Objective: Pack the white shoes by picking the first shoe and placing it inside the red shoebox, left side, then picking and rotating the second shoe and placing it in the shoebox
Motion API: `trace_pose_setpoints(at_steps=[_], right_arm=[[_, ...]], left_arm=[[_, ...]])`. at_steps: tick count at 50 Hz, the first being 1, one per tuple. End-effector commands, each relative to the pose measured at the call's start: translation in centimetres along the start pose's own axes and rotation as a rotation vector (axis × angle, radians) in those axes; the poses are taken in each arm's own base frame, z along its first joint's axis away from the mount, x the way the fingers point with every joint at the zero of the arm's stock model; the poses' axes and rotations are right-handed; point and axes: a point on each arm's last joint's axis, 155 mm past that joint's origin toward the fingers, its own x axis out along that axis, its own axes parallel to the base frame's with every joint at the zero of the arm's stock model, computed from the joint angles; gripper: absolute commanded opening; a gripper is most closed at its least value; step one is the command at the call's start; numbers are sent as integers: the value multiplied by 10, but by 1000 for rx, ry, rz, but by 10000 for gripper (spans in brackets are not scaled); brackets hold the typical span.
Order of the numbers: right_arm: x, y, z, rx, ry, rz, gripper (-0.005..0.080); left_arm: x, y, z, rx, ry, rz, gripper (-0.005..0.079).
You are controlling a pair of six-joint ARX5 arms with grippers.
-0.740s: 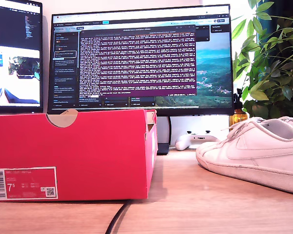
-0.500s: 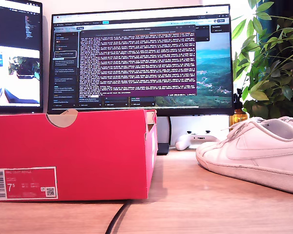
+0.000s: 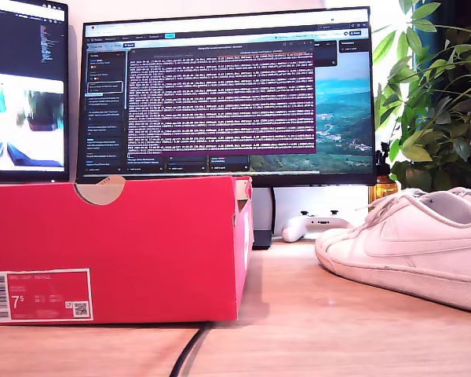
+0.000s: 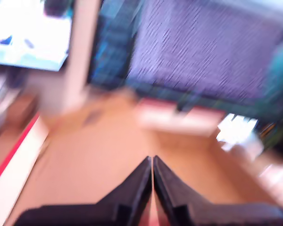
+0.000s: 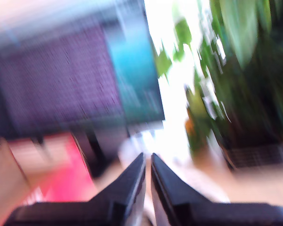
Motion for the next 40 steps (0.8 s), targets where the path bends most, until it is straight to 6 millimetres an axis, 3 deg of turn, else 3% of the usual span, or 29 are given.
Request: trace_pose_setpoints(at_steps=[1,9,18,23,33,40], right_arm=[[-1,10,14,64,-66,50,-2],[-5,28,47,208,-150,135,0],[-9,50,59,375,-102,239,0],[-10,62,57,383,-40,285,0],[-2,63,49,409,80,248,8],[6,66,44,391,177,245,8]], left_arm=[[-2,-12,18,-13,-65,-50,-21],[-7,-34,51,-160,-150,-147,-21],[-16,-71,54,-87,-72,-305,-21],[-18,-78,46,13,26,-315,-21],[-21,-76,34,265,202,-277,-21],[-24,-68,9,454,365,-296,-21]])
